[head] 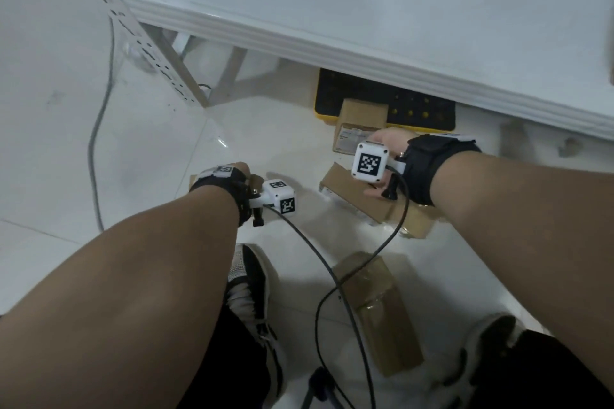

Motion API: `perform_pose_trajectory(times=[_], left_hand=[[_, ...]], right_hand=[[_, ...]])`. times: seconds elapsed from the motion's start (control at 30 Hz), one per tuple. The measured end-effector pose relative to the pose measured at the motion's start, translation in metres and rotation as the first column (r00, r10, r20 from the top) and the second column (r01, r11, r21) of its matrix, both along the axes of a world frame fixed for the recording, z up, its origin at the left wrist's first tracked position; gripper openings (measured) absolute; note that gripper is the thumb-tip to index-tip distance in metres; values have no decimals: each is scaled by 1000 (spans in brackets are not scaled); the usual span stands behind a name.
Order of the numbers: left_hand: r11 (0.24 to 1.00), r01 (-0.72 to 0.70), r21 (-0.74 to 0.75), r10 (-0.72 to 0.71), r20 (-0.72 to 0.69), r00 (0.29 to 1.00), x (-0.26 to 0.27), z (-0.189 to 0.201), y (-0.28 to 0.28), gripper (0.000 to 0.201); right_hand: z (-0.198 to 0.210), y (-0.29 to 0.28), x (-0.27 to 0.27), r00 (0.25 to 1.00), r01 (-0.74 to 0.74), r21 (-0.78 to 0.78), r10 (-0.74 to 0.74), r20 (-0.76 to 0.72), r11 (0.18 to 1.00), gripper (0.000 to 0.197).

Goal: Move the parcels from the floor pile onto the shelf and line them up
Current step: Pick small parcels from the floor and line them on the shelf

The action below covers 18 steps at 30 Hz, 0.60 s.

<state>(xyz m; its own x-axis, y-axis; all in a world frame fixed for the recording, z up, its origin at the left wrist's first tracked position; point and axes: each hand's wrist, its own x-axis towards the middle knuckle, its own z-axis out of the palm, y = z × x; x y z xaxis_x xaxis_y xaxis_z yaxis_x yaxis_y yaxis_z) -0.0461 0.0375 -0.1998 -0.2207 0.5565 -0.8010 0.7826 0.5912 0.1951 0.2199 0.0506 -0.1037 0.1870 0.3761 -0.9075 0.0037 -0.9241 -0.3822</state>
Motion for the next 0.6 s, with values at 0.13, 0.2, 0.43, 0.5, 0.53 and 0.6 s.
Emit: perform_pose_trajectory(times=[0.13,0.2,0.43,0.5,0.53,0.6], left_hand=[[997,-81,11,78,169,983,43,2,10,44],[999,-44,15,41,192,981,65,6,2,46],[929,366,-63,-362,59,930,109,-51,-12,41],[983,179,-44,-167,202,965,132,-23,-34,45],[990,134,-52,-121,205,971,142,-19,-40,45],[973,218,-70,-206,150,967,155,-22,-43,41]], right_hand=[[17,-19,34,997,71,-13,-71,-13,997,25],[24,-33,55,993,116,-19,-116,-7,993,24],[22,-89,101,966,258,-8,-258,-19,966,11],[18,-106,108,953,298,-39,-299,-49,954,10],[17,-113,112,947,308,-61,-312,-69,949,10],[12,-123,119,928,357,-81,-363,-83,931,11]])
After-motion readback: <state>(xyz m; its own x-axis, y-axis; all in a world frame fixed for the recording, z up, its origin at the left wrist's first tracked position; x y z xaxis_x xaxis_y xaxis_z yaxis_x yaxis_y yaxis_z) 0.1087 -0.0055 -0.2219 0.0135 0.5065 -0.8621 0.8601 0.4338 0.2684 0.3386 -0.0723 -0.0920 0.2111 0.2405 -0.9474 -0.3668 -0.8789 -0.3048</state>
